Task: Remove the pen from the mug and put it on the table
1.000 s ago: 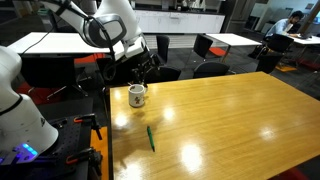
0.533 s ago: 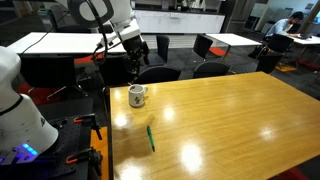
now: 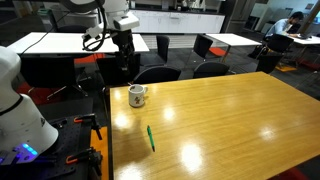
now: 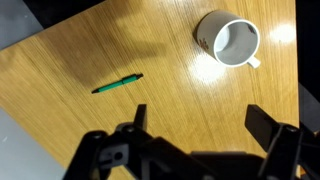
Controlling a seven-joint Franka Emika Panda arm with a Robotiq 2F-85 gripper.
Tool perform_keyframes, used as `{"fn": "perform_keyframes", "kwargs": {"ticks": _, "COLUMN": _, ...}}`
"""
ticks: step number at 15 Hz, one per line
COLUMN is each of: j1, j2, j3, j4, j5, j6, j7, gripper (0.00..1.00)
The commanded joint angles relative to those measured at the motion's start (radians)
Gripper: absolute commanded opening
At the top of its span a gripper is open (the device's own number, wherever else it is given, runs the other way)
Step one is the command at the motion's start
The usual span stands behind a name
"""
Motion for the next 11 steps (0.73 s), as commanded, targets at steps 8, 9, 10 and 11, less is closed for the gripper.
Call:
{"fn": "perform_keyframes", "kwargs": {"ticks": 8, "j1": -0.035, "j2": -0.001, "j3": 0.026, "j4": 0.029, "j5": -0.034, "j6": -0.129, "j7": -0.252, "gripper": 1.00}}
{"fn": "perform_keyframes", "kwargs": {"ticks": 9, "j1": -0.037, "j2": -0.001, "j3": 0.024, "j4": 0.029, "j5": -0.043, "j6": -0.131, "j7": -0.269, "gripper": 1.00}}
{"fn": "perform_keyframes", "kwargs": {"ticks": 10, "j1": -0.039, "j2": -0.001, "j3": 0.024, "j4": 0.029, "j5": -0.046, "j6": -0.132, "j7": -0.274, "gripper": 1.00}}
{"fn": "perform_keyframes", "kwargs": {"ticks": 11, "j1": -0.039, "j2": -0.001, "j3": 0.023, "j4": 0.029, "j5": -0.048, "j6": -0.132, "j7": -0.277, "gripper": 1.00}}
